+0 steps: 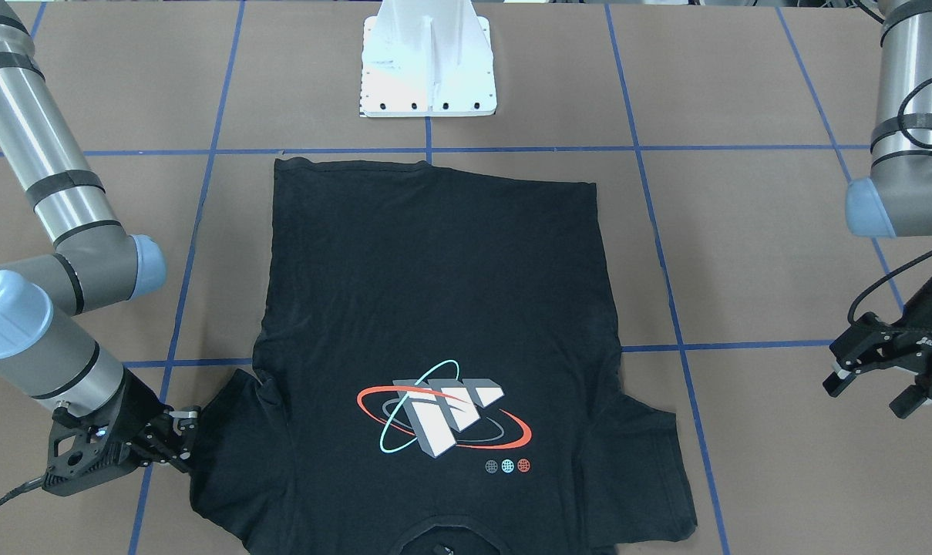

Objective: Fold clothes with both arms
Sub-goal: 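Fold the grasped sleeve inward across the shirt body with the right gripper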

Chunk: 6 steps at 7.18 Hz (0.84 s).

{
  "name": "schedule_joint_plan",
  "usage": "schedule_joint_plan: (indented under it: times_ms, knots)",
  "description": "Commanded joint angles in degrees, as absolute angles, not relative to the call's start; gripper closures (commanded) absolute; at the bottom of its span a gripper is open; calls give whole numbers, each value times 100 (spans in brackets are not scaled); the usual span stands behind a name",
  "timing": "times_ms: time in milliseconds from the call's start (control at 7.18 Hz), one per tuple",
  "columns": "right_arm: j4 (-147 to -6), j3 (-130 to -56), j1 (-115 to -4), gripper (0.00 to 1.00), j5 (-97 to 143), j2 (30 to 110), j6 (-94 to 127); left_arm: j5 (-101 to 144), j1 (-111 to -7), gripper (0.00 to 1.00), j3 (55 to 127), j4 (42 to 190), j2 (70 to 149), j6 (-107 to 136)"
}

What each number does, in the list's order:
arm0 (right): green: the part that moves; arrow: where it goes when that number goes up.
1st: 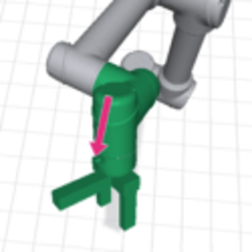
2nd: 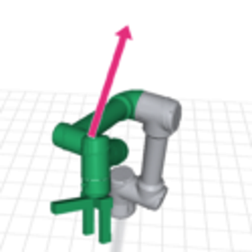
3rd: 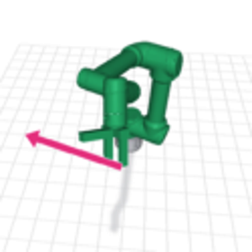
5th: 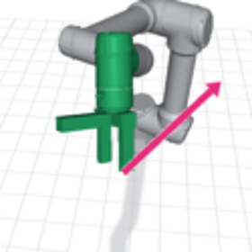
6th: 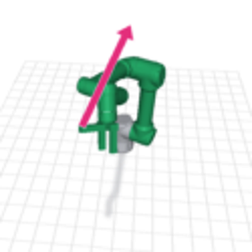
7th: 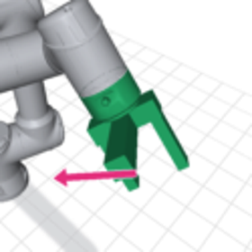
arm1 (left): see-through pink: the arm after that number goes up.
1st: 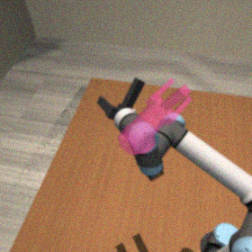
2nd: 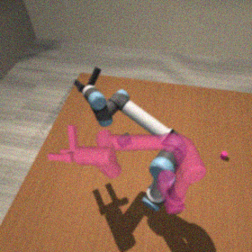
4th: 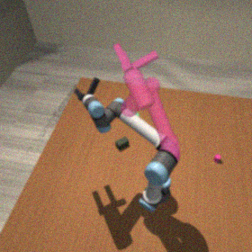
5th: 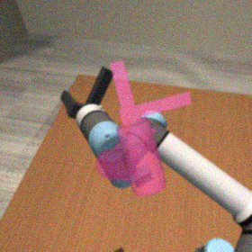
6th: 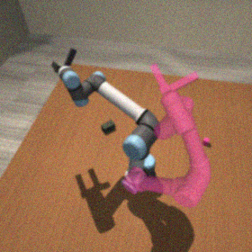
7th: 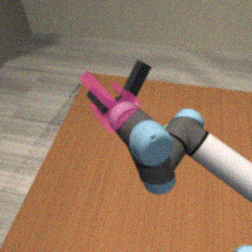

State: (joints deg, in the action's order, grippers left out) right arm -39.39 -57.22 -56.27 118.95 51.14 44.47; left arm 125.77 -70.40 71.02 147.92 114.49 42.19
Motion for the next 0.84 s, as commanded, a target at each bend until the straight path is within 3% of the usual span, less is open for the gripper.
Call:
schedule_joint_plan:
  times_ms: [0, 418, 696]
  knots:
    - [-3946, -5862, -5477, 100, 11971, 4818, 5042, 12577, -7040, 0, 7102, 14792, 11443, 4219]
    - [-4286, -5662, -4766, 100, 11114, 3889, 6017, 12577, -7049, 0, 7084, 14792, 11435, 4210]
    - [-4509, -4533, -4396, 100, 10112, 2826, 6073, 12586, -7058, 0, 7075, 14792, 11408, 4210]
